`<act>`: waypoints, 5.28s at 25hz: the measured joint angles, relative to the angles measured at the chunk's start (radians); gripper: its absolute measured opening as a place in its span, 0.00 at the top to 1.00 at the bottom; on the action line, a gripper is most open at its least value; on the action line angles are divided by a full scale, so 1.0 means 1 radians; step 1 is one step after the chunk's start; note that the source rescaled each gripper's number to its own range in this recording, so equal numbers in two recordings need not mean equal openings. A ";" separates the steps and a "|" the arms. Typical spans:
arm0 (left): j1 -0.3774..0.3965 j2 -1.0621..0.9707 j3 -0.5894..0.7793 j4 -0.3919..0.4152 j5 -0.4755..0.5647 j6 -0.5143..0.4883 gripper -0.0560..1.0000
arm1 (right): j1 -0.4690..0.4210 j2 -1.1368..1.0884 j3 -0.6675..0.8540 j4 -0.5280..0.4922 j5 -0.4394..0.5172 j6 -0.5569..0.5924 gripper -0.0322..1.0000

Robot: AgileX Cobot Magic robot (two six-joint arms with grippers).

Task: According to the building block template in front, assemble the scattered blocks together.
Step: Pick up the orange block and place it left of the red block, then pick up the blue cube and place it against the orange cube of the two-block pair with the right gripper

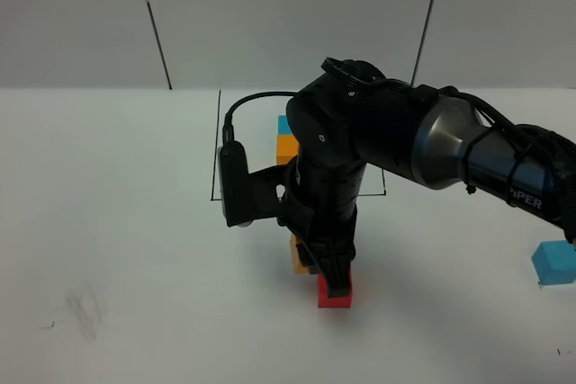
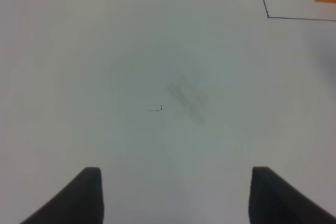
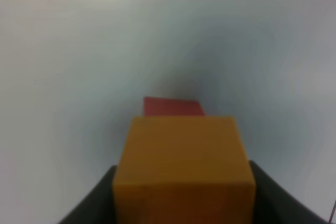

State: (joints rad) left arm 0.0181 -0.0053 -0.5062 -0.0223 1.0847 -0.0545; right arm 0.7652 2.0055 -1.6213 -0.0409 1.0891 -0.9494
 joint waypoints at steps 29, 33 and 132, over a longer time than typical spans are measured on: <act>0.000 0.000 0.000 0.000 0.000 0.000 0.64 | 0.009 0.225 -0.186 0.066 0.046 0.156 0.77; 0.000 0.000 0.000 0.000 0.000 0.000 0.64 | 0.009 0.229 -0.186 0.065 0.027 0.152 0.77; 0.000 0.000 0.000 0.000 0.000 0.002 0.65 | -0.532 -0.170 0.201 -0.156 0.011 1.114 0.21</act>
State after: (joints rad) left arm 0.0181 -0.0053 -0.5062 -0.0223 1.0847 -0.0527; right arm 0.2332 1.8355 -1.4205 -0.1970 1.1001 0.1643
